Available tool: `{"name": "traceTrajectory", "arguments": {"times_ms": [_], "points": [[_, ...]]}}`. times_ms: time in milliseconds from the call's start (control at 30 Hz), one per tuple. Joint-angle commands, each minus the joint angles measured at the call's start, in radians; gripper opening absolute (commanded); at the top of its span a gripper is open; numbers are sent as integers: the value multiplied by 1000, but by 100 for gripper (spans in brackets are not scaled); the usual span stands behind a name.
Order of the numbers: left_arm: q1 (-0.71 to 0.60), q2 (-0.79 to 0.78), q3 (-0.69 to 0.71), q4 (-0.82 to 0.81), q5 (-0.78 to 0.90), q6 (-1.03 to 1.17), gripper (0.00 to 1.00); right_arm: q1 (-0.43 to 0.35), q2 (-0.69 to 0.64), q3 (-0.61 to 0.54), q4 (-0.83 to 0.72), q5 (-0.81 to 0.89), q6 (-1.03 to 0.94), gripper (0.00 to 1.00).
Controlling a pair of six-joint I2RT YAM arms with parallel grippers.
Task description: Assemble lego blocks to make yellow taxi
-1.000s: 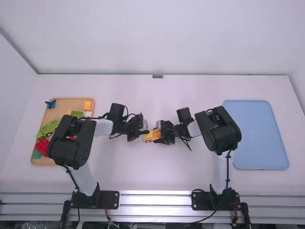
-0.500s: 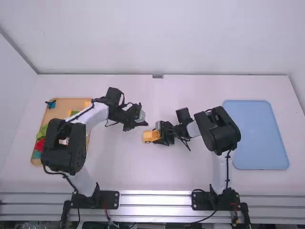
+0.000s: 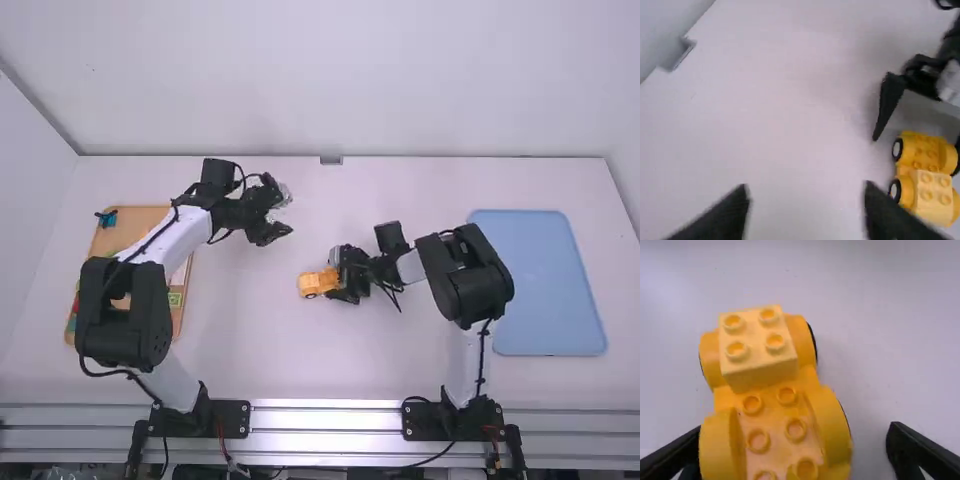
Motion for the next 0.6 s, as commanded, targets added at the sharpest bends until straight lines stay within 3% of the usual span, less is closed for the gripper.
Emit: {"name": "traceTrajectory", "arguments": {"times_ms": [0, 167, 267, 400, 567], "points": [[-1, -13, 0, 18, -104, -185, 99, -18, -68, 1, -65, 126, -25, 97], [51, -26, 0, 53, -201, -486, 99, -30, -241, 0, -301, 288, -174, 99], [97, -42, 0, 39, -195, -576, 99, -32, -328, 1, -336, 325, -191, 99], [167, -86, -1, -11, -200, -624, 99, -57, -428, 1, -290, 279, -178, 99], [220, -192, -48, -46, -282, -618, 99, -61, -473, 70, -205, 99, 41, 99]]}}
